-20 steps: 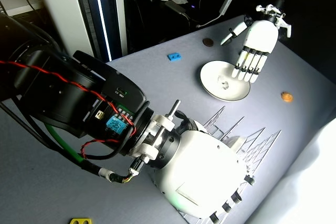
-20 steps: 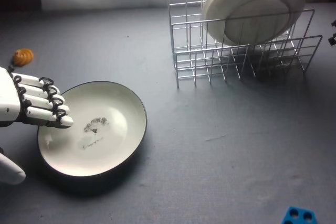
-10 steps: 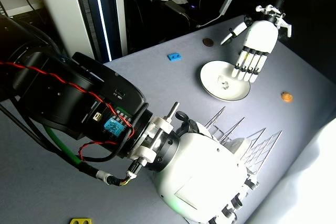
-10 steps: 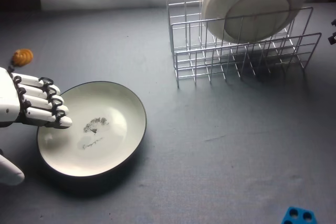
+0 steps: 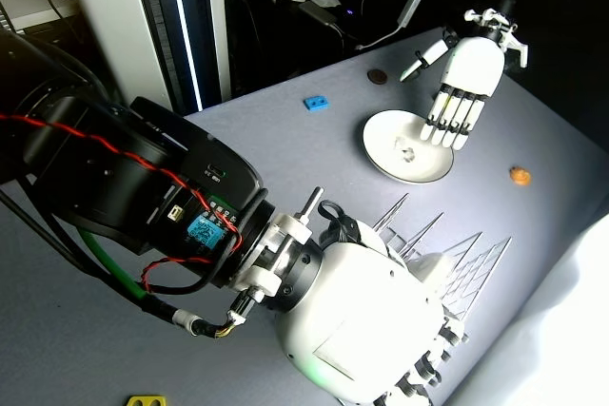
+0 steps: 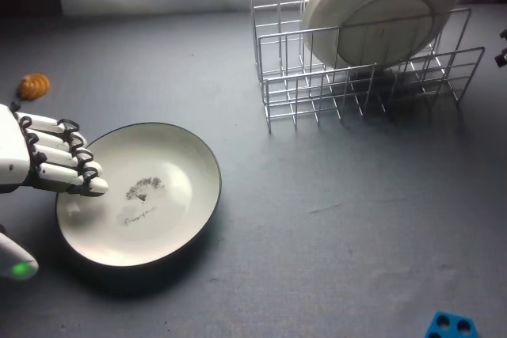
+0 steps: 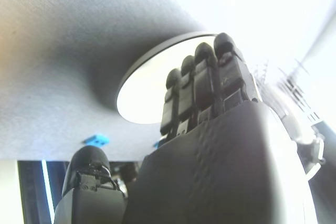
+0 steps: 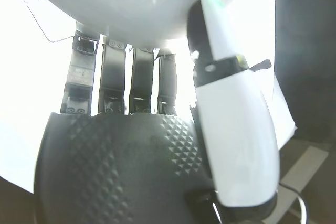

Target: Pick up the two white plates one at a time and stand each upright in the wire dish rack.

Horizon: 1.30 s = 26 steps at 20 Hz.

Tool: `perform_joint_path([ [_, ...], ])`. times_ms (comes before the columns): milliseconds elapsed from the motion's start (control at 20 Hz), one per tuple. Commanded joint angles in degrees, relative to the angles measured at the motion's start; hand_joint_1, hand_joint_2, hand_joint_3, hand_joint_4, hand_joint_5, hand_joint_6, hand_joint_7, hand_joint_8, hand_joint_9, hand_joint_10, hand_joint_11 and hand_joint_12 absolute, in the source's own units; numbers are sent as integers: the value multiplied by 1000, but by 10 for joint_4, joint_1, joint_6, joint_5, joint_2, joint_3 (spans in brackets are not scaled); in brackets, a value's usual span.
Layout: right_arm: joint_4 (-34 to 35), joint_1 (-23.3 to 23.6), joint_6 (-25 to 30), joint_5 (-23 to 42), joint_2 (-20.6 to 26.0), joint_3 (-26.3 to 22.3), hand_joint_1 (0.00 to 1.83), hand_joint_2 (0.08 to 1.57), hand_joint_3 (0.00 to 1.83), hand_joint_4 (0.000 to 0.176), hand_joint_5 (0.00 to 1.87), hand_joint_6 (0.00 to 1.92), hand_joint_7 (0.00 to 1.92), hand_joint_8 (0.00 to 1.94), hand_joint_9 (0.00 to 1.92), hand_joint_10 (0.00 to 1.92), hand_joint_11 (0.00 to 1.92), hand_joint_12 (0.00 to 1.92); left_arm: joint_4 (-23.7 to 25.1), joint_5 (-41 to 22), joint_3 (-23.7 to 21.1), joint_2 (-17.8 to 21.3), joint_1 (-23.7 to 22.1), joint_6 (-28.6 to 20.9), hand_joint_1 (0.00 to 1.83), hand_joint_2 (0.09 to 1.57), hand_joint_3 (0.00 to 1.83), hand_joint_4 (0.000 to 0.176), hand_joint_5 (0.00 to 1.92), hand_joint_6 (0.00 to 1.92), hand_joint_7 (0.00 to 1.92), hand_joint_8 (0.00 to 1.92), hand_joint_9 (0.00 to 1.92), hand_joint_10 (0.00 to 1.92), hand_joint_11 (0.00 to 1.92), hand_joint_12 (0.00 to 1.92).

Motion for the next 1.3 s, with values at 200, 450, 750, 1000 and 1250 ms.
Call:
perform_joint_path([
  [200, 0, 1, 6, 53, 5, 3, 1121, 1184, 1, 0, 572, 359, 502, 602, 355, 797, 52, 1370, -26, -15, 5, 0, 3, -2, 0, 1061, 0, 0, 150, 0, 156, 1, 133, 1, 0, 284],
  [450, -22, 15, 6, 60, 13, -14, 1107, 1206, 0, 0, 386, 493, 395, 635, 279, 806, 0, 1353, -26, -16, 6, -2, 7, -2, 0, 1063, 1, 0, 130, 0, 149, 1, 126, 4, 0, 217],
  [750, -37, 45, 6, 71, 26, -39, 1089, 1182, 0, 0, 316, 522, 274, 843, 183, 942, 0, 1299, -26, -16, 7, -7, 16, -2, 0, 1061, 0, 0, 139, 2, 143, 3, 115, 4, 0, 203],
  [1000, -178, 70, 7, 108, 44, -106, 1131, 1145, 0, 0, 308, 514, 215, 950, 147, 995, 0, 1267, -26, -14, 9, -15, 33, -6, 0, 1062, 0, 0, 148, 3, 158, 2, 127, 3, 0, 222],
  [1250, -271, 53, -38, 167, 49, -182, 1153, 1154, 0, 0, 182, 1071, 148, 1218, 83, 1187, 0, 1250, -26, -10, 10, -23, 63, -14, 0, 1062, 0, 0, 187, 0, 203, 0, 180, 0, 0, 388],
])
